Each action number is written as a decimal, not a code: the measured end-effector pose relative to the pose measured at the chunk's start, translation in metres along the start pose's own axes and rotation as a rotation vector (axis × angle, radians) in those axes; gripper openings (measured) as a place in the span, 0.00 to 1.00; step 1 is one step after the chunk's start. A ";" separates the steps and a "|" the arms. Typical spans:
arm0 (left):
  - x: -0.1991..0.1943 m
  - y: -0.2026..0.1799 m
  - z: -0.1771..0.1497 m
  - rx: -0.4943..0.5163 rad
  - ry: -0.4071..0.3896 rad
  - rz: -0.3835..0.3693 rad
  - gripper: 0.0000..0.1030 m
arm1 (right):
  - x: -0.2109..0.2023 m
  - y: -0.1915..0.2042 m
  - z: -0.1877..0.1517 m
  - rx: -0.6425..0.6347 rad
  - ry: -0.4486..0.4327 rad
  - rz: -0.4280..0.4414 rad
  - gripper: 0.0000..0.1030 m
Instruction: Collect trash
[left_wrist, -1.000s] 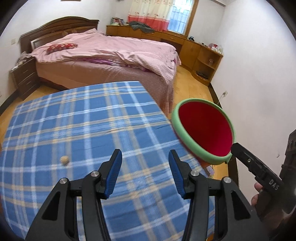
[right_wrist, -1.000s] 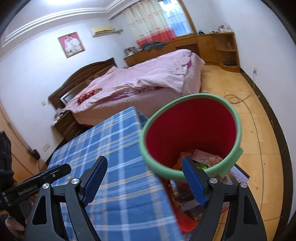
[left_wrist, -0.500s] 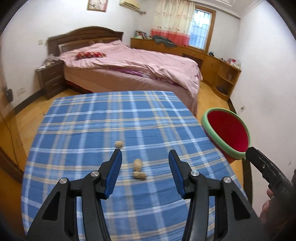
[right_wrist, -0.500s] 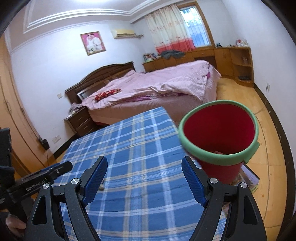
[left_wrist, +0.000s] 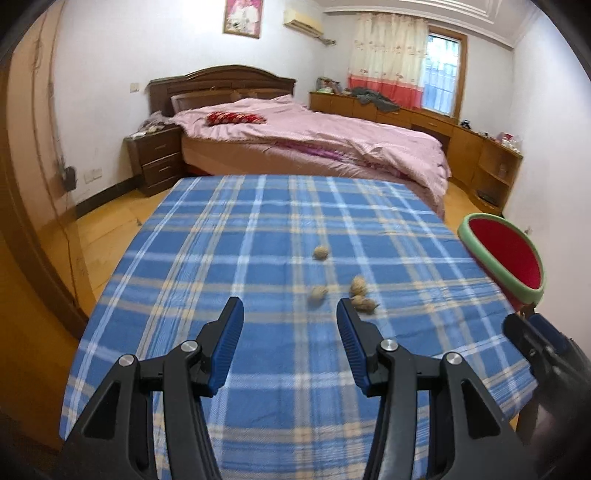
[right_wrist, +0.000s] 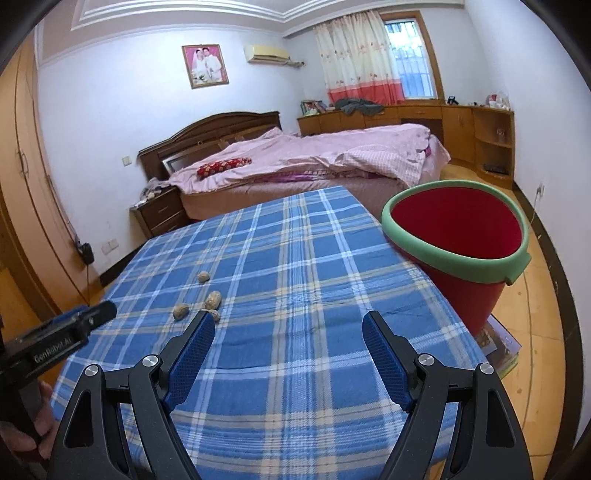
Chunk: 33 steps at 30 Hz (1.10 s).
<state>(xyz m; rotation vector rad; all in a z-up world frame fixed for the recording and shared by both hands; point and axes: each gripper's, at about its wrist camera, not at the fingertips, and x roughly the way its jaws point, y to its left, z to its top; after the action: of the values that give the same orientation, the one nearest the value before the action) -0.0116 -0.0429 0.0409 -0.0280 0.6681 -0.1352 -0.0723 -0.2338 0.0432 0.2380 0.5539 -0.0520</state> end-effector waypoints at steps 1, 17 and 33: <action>0.000 0.003 -0.003 -0.011 -0.002 0.012 0.51 | 0.000 0.002 -0.002 -0.003 -0.012 -0.007 0.81; 0.016 -0.004 -0.029 0.040 0.024 0.001 0.51 | 0.004 0.006 -0.024 -0.038 -0.046 -0.059 0.81; 0.019 -0.009 -0.036 0.048 0.024 0.022 0.51 | 0.013 -0.003 -0.029 -0.010 -0.017 -0.076 0.81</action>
<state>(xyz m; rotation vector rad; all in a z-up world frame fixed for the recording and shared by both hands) -0.0197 -0.0542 0.0015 0.0268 0.6887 -0.1305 -0.0767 -0.2298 0.0124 0.2066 0.5466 -0.1249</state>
